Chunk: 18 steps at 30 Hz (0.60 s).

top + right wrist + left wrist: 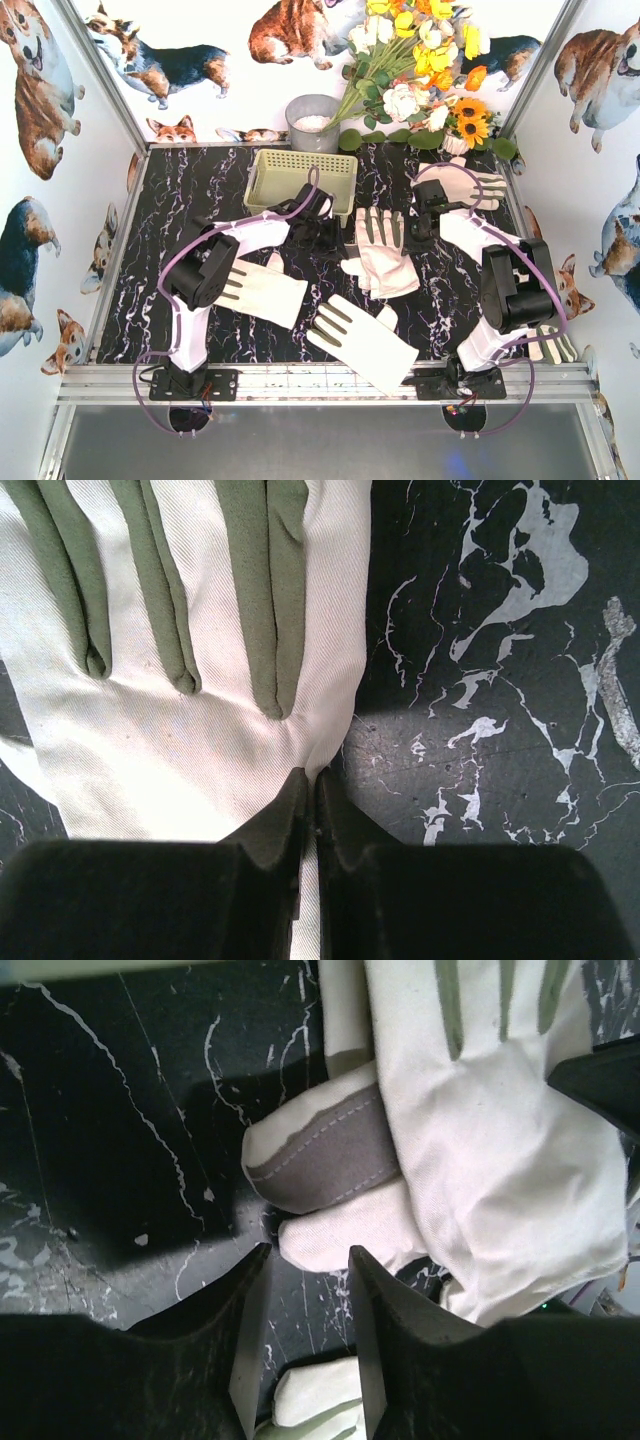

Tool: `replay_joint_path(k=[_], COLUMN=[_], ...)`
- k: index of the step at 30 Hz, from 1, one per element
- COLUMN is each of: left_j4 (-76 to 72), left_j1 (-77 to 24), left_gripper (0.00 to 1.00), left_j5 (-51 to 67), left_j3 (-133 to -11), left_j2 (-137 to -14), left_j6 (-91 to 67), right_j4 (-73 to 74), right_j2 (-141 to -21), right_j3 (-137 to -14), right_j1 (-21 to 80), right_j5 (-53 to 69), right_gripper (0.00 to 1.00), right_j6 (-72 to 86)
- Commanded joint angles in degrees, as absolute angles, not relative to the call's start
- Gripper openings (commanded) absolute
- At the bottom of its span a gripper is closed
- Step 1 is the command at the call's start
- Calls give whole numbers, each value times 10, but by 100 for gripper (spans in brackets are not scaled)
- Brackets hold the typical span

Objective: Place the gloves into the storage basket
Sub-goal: Pair the glove with the glove.

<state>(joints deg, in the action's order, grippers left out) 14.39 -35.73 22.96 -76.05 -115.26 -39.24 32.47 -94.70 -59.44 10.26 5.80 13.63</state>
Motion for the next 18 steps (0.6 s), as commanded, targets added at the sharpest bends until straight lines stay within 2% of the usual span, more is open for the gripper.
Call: replay_joint_path(k=[1,8,11,14,17,18], left_j4=[114,132,126,116,122,126], left_j1=[-358,-366,-367,-370,-376,-377], left_gripper=[30,28,24,17,2,0], left_j5=[242,240,240,243,232,223], left_j3=[-760,-763,-754,-757,-771,-775], left_j2=[-1175,-1188,-1190,-1197,-1198,-1194], left_j6=[-398,-387,-388,-390,-386,-383], right_j4=[310,307,307,304,306,307], right_j2=[-918,-918,-918,-916,-911,-907], right_j3=[-600,-599,-598,-597,-597,-597], right_j1=[101,101,101,101,101,100], right_j5=[60,60,61,60,60,59], right_gripper=[0,0,0,0,0,0], right_j6=[140,142,142,143,144,145])
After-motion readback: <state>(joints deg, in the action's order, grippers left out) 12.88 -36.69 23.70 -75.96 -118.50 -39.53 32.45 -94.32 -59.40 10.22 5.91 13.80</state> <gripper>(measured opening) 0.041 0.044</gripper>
